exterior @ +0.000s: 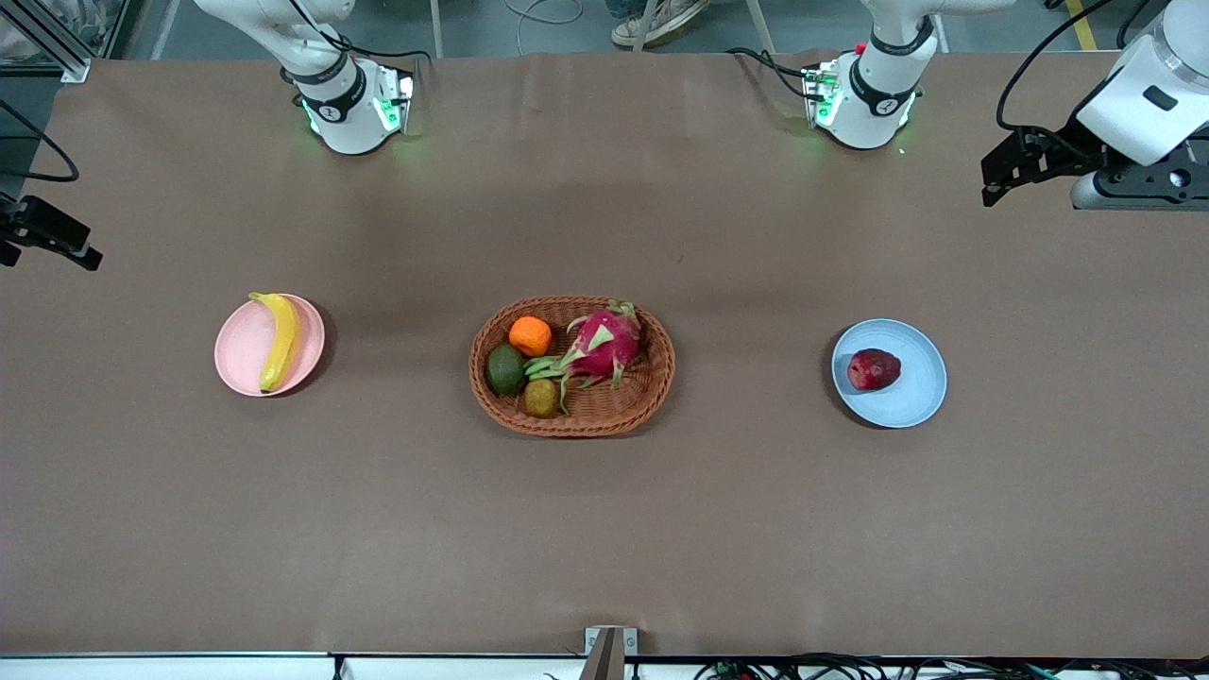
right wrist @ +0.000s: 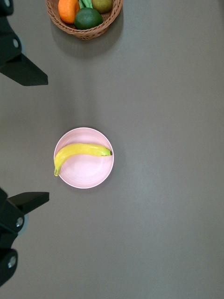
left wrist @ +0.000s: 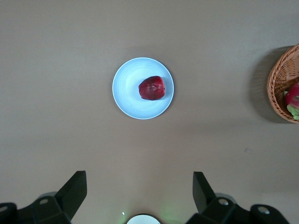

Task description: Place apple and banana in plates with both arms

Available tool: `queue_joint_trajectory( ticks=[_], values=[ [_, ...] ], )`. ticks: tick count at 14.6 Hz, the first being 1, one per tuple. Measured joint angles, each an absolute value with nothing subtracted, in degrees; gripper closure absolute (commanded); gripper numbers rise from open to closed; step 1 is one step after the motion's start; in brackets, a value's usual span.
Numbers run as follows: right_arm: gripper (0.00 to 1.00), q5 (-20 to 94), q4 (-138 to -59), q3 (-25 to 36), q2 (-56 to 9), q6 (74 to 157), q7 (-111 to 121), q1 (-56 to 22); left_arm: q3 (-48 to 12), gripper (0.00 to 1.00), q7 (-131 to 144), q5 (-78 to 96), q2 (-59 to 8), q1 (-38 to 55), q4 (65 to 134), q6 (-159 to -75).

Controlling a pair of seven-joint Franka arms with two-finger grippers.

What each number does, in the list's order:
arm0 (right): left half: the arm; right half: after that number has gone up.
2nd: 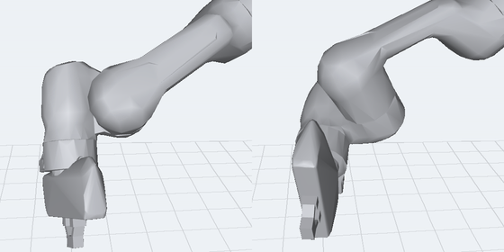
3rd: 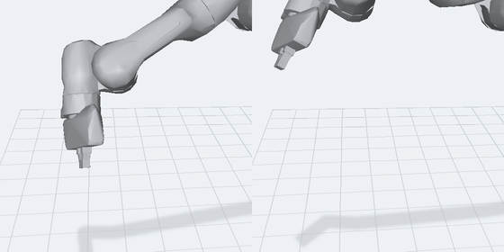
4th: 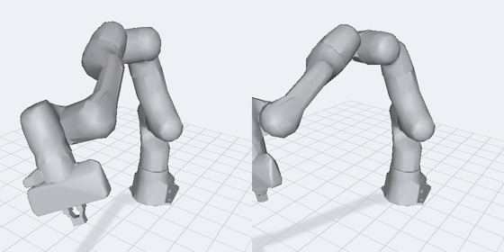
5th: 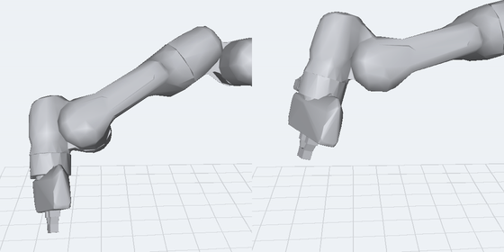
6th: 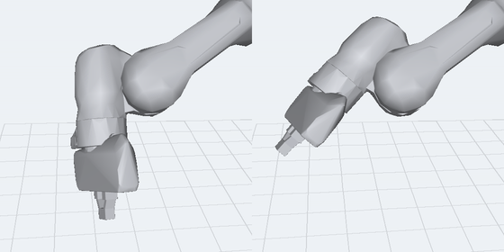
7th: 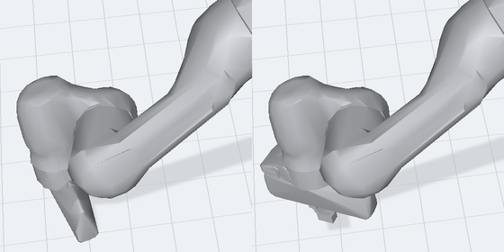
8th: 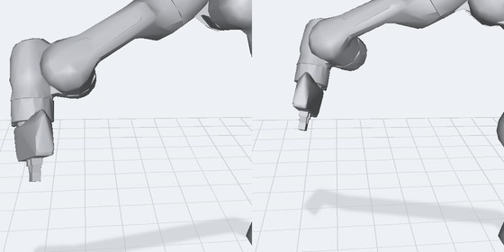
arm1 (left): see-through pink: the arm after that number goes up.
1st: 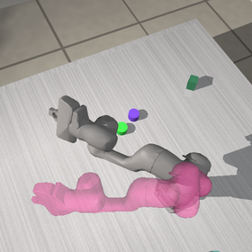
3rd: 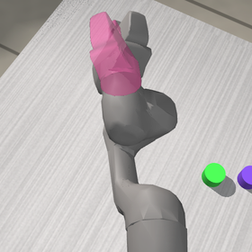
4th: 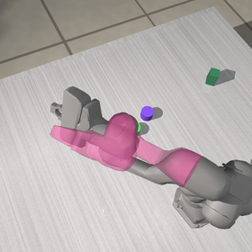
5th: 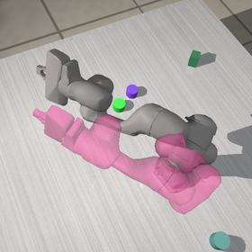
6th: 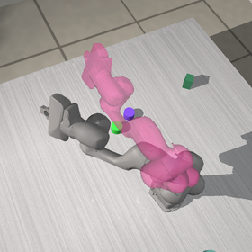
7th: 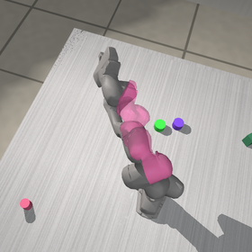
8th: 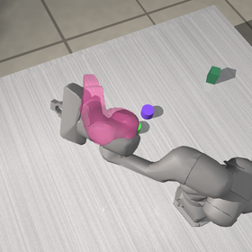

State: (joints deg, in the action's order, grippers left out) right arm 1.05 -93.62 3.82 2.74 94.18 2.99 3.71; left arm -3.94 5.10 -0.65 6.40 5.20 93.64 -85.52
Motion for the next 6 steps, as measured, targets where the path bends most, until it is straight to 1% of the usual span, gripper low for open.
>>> queue_joint_trajectory(
  ticks=[6],
  values=[
    [0.00, 1.0, -93.7, 3.8, 2.7, 94.2, 3.0, 3.7, -3.8, 0.00, 5.1, -0.6, 6.4, 5.1, 93.1, -85.5]
  ],
)
